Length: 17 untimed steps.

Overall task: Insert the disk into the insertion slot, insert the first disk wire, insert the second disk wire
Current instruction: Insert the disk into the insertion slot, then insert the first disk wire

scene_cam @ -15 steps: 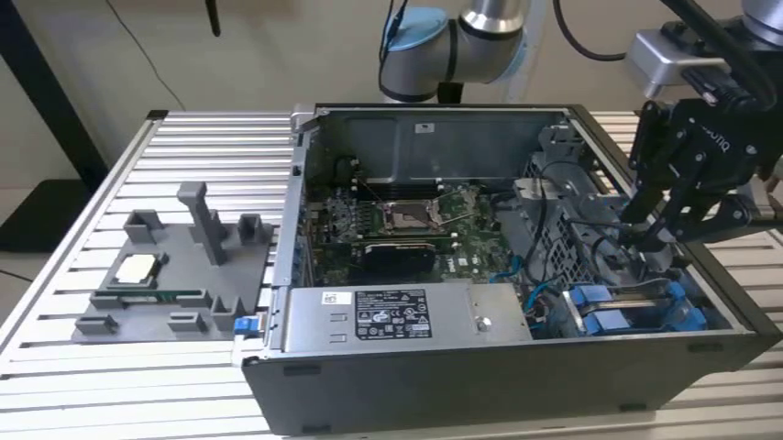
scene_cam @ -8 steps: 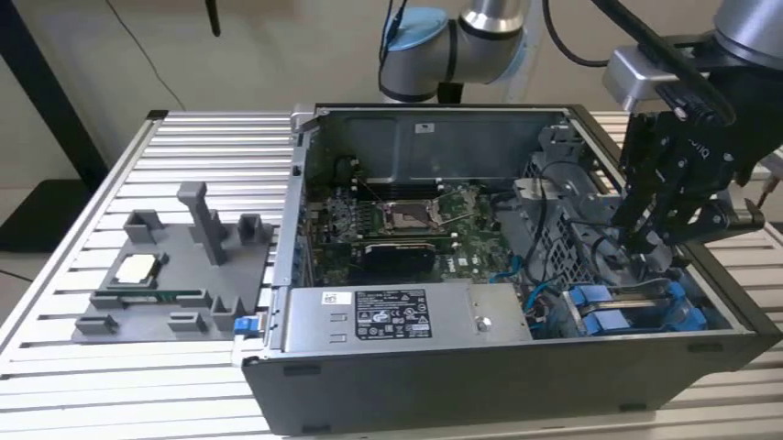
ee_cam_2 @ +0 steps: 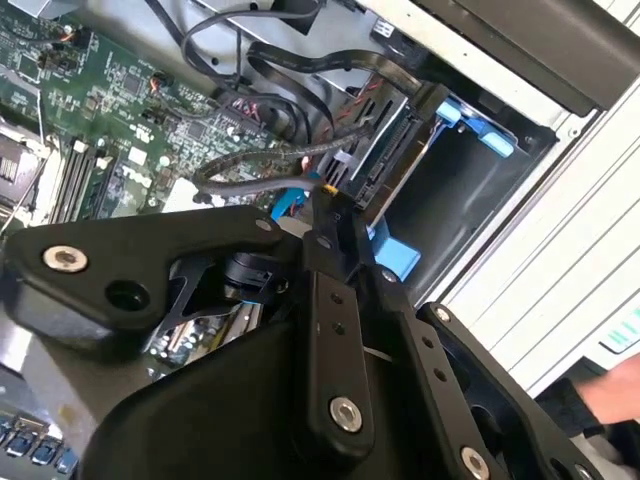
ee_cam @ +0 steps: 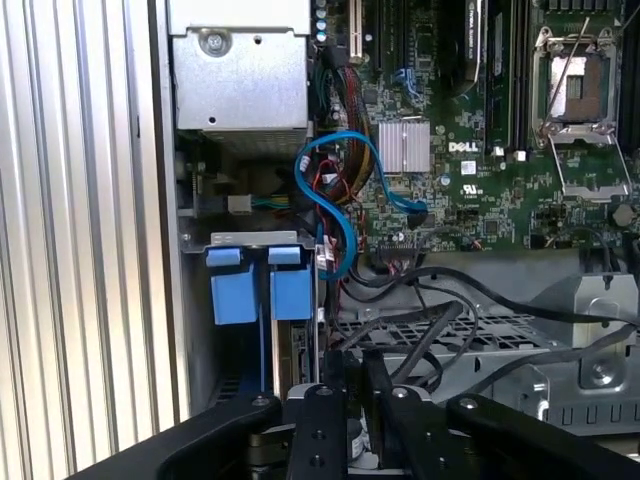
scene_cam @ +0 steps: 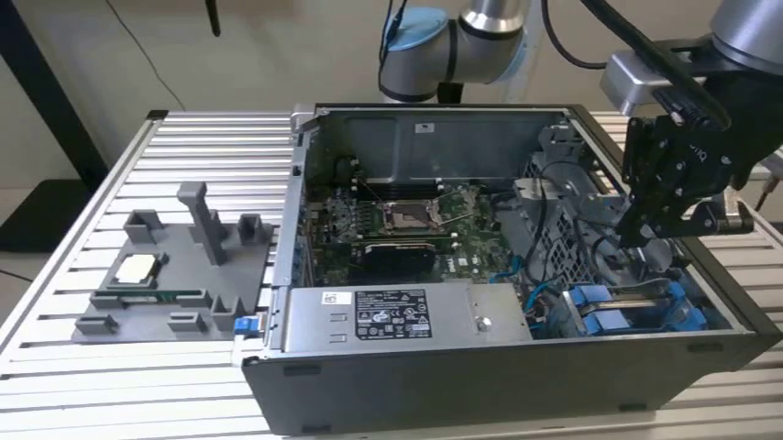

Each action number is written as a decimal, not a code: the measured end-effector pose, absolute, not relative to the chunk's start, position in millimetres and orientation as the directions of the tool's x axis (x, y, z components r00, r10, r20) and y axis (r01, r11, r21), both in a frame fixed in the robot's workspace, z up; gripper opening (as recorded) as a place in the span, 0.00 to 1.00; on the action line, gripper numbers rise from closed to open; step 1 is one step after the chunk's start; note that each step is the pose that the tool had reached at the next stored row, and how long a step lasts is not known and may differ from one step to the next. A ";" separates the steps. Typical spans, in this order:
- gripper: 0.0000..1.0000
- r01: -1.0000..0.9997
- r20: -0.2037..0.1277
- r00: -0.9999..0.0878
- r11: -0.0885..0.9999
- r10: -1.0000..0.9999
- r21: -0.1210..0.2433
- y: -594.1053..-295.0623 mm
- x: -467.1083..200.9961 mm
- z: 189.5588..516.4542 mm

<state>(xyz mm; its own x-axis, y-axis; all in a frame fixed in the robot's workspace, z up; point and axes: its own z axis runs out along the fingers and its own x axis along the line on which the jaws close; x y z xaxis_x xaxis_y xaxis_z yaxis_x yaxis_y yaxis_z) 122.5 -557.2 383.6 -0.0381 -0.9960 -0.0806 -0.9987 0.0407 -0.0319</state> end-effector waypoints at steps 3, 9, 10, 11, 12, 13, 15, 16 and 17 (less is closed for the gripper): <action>0.19 -0.999 -0.074 -0.038 0.040 -0.997 -0.032 -557.2 123.5 382.8; 0.19 -0.999 -0.028 -0.038 0.039 -0.999 -0.027 -557.3 130.3 381.9; 0.19 -0.999 -0.021 -0.038 0.039 -0.999 -0.026 -557.3 132.0 381.6; 0.19 -0.999 -0.015 -0.038 0.039 -0.999 -0.025 -557.3 133.9 381.2; 0.19 -0.999 -0.011 -0.038 0.039 -0.999 -0.024 -557.3 135.7 380.8; 0.19 -0.999 -0.007 -0.038 0.039 -0.999 -0.023 -557.3 137.9 380.1; 0.19 -0.999 -0.002 -0.038 0.038 -0.999 -0.022 -557.3 141.9 378.1; 0.19 -0.999 -0.002 -0.038 0.038 -0.999 -0.022 -557.3 143.4 376.1; 0.19 -0.999 -0.002 -0.038 0.038 -0.999 -0.021 -557.3 144.6 374.4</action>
